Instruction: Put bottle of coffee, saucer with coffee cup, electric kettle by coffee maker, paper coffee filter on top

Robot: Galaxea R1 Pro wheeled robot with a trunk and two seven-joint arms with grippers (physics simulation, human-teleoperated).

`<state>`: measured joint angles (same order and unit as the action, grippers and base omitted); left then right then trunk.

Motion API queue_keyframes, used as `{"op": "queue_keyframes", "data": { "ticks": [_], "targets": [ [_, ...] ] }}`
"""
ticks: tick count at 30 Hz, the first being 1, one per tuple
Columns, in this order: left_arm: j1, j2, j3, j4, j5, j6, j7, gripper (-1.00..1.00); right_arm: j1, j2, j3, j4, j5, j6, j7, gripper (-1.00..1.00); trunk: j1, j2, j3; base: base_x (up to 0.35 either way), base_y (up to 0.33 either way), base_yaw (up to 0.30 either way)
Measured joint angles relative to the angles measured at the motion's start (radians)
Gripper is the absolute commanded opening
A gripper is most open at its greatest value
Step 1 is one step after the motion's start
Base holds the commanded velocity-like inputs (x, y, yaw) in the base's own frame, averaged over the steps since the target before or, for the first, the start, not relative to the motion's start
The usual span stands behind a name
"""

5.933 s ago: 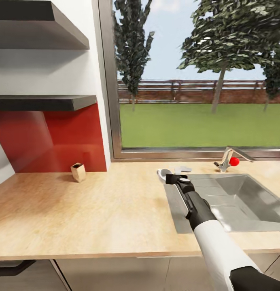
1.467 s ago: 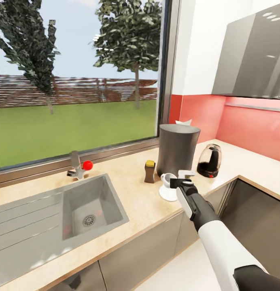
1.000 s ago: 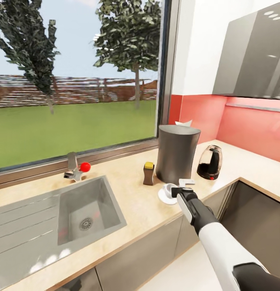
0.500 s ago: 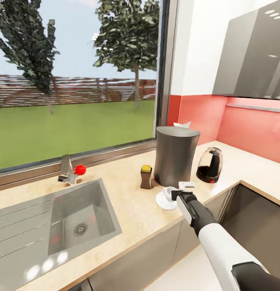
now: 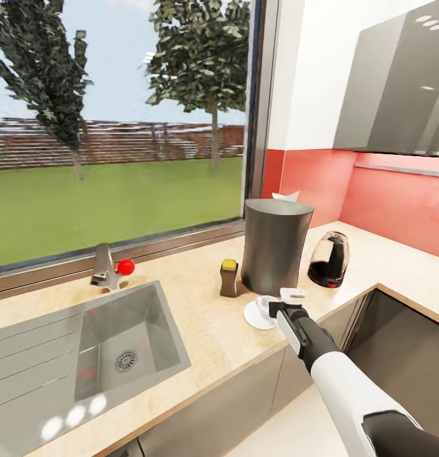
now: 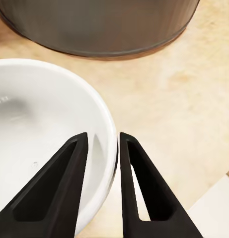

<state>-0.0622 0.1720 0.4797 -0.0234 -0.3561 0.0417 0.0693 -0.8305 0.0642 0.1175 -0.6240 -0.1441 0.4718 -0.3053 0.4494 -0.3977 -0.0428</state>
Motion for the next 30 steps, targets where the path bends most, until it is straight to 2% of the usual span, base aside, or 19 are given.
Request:
{"op": "queue_keyframes", "data": {
  "ticks": [2,6,30],
  "targets": [
    [0.0,0.0,0.0,0.0,0.0,0.0,0.0,1.0,0.0,0.0,0.0,0.004,0.001,-0.057,0.001,-1.0,0.0,0.0,0.0,0.157,0.0,0.0],
    [0.0,0.0,0.0,0.0,0.0,0.0,0.0,1.0,0.0,0.001,-0.001,0.048,-0.002,-0.099,0.001,-1.0,0.0,0.0,0.0,0.128,0.0,0.0],
    [0.0,0.0,0.0,0.0,0.0,0.0,0.0,1.0,0.0,0.001,-0.002,0.089,-0.002,-0.103,0.001,-1.0,0.0,0.0,0.0,0.029,0.0,0.0]
  ]
}}
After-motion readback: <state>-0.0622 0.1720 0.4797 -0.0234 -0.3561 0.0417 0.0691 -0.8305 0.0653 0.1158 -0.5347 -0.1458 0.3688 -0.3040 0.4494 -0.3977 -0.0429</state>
